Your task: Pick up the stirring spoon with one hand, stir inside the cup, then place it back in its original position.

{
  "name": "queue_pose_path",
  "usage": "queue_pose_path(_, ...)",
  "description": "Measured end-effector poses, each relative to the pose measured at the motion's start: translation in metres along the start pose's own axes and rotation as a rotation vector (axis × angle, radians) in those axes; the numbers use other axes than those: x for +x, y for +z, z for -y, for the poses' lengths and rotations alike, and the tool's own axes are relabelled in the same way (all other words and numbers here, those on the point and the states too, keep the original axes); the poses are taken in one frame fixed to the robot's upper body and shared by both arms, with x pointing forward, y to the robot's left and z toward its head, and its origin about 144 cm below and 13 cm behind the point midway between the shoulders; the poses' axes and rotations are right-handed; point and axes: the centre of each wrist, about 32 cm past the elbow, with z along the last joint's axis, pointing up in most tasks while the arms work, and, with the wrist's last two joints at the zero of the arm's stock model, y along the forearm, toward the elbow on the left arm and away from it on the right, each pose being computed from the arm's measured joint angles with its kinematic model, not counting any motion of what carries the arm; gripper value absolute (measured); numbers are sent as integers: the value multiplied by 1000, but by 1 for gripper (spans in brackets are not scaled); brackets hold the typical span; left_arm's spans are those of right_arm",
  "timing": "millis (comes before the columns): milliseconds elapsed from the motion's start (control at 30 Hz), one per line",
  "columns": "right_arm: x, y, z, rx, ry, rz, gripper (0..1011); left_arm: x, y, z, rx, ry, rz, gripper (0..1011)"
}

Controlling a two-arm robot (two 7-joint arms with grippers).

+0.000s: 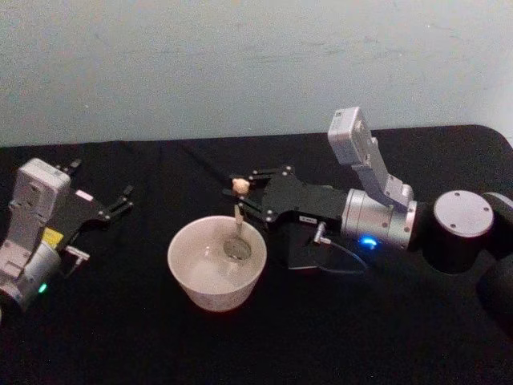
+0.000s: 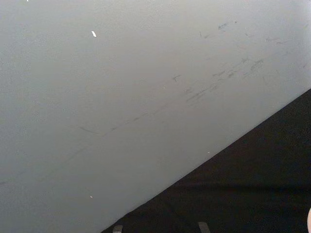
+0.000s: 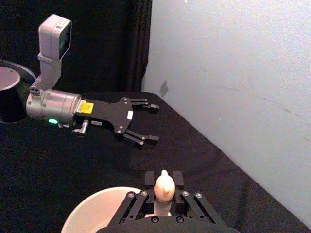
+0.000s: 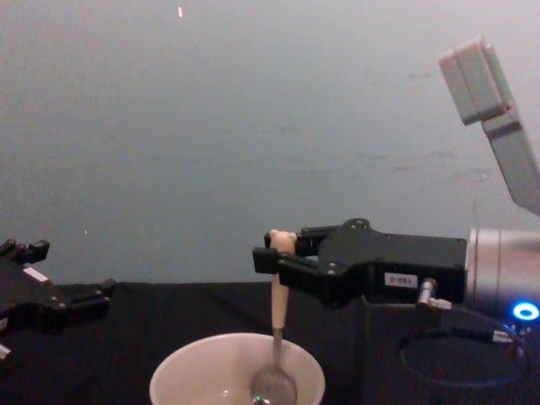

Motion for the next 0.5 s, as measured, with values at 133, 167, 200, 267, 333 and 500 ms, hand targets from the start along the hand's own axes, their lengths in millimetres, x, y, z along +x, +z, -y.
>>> queue_pose_path(133,-5,0,5,-3,10,-7,214,0,0,0,0,0,0,1001)
queue_pose_path(167,-6,0,6,-3,13,-9,214,0,0,0,0,0,0,1001)
queue_pose_path(200,-7,1,6,-1,18,-10,214,0,0,0,0,0,0,1001)
queue_pose_path(267,-10,1,6,1,33,-13,214,0,0,0,0,0,0,1001)
queue_pose_path(333,-13,1,5,1,44,-16,214,0,0,0,0,0,0,1001)
queue_pose_path(500,-20,0,-1,2,82,-24,214,0,0,0,0,0,0,1001)
